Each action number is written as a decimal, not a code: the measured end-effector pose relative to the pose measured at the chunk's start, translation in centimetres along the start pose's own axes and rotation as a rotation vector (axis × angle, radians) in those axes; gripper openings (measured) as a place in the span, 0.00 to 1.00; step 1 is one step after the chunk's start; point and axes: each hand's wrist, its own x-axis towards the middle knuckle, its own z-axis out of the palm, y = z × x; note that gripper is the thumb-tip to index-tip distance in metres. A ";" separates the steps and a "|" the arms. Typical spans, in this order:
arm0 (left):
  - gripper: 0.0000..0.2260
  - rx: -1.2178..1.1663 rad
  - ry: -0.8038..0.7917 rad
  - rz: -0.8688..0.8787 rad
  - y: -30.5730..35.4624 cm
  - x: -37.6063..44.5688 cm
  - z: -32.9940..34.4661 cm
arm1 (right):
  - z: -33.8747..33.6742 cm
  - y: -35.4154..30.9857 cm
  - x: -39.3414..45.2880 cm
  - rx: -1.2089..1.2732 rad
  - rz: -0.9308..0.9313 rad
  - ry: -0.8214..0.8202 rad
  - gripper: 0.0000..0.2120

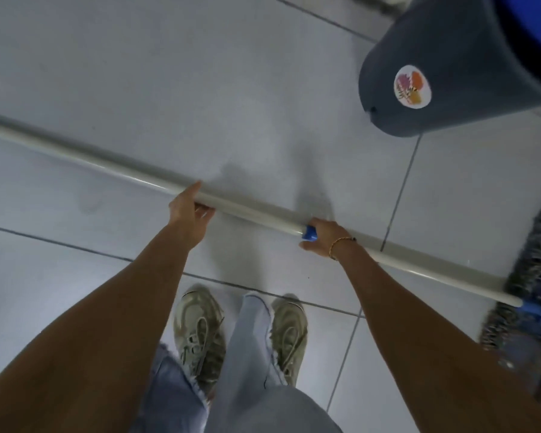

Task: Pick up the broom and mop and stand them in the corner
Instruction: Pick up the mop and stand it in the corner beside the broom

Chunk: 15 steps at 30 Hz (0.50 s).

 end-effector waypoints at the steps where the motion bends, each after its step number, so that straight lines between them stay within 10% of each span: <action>1: 0.13 0.030 -0.020 0.014 0.5 -0.2 -0.1 | -0.2 -0.2 -0.1 0.011 0.020 -0.005 0.24; 6: 0.03 0.064 -0.132 0.179 3.8 -8.5 2.4 | -4.4 -1.2 -7.2 0.005 0.033 0.165 0.12; 15: 0.24 -0.114 -0.546 0.450 11.5 -38.9 15.9 | -19.4 -0.7 -28.0 0.456 0.065 0.343 0.03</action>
